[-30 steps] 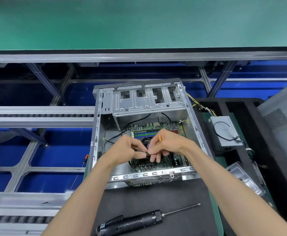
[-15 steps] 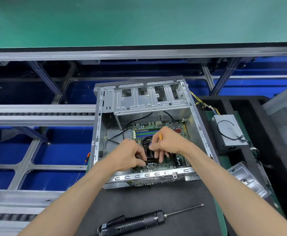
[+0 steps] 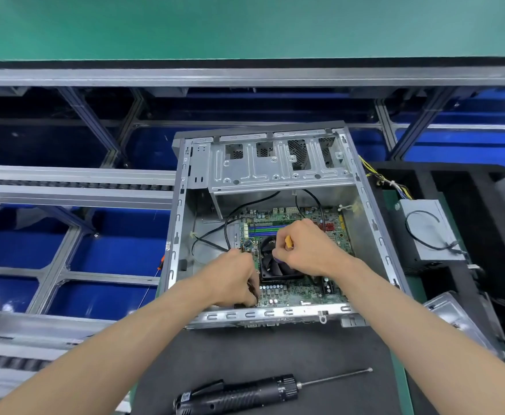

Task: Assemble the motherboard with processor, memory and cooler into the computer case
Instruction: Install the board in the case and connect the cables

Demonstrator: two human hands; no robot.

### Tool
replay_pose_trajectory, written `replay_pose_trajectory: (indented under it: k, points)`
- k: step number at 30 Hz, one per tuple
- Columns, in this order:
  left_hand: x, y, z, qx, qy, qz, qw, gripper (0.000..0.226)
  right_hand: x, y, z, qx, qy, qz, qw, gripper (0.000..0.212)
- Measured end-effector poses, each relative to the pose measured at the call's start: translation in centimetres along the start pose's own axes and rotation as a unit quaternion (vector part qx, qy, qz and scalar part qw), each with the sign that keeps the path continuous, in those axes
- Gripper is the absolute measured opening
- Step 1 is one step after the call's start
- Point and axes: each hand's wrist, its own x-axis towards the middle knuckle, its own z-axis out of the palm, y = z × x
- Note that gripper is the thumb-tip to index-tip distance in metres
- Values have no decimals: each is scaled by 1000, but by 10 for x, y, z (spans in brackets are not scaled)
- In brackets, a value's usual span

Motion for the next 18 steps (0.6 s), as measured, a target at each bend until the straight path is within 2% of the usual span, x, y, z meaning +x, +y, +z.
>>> replay_pose_trajectory:
  k: [9, 14, 18]
  points:
    - [8, -3, 5, -8, 1, -28, 1000, 20, 2, 2, 4, -68, 9, -24, 997, 16]
    - [8, -10, 7, -13, 24, -60, 998, 8, 2, 3, 5, -90, 16, -39, 995, 14]
    - [7, -10, 6, -15, 26, -74, 997, 8, 2, 4, 6, -100, 18, -44, 994, 13]
